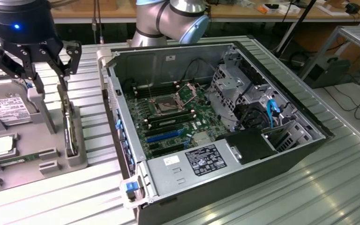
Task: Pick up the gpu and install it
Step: 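Pick up the gpu and move the gpu toward the slot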
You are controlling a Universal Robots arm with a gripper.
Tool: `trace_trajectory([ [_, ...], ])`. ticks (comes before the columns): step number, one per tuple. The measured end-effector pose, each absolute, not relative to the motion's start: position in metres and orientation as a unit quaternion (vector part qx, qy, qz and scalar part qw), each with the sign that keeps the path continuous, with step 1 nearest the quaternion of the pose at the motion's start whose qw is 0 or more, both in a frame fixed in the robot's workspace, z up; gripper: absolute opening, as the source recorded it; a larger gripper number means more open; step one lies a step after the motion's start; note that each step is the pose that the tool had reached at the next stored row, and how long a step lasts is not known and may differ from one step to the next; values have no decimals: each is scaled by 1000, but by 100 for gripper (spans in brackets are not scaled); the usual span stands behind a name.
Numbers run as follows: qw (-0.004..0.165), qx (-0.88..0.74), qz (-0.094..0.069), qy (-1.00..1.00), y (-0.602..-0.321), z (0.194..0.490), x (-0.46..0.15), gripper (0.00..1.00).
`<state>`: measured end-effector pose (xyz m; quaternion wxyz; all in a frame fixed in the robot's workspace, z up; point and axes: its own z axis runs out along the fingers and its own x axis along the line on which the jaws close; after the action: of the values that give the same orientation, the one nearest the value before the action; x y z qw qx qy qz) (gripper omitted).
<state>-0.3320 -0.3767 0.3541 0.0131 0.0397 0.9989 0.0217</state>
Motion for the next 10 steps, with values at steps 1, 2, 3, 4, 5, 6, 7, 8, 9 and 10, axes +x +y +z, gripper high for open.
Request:
trace_trajectory([
  [1,13,40,22,999,-377,353,-332,48],
  [2,13,40,22,999,-377,352,-332,48],
  [3,13,40,22,999,-377,350,-332,48],
  [4,13,40,22,999,-377,350,-332,48],
  [5,13,40,22,999,-377,349,-332,48],
  [6,13,40,22,999,-377,348,-332,48],
  [7,13,40,22,999,-377,347,-332,48],
  [8,13,40,22,999,-377,347,-332,48],
  [9,13,40,22,999,-377,346,-332,48],
  [10,13,40,22,999,-377,345,-332,48],
])
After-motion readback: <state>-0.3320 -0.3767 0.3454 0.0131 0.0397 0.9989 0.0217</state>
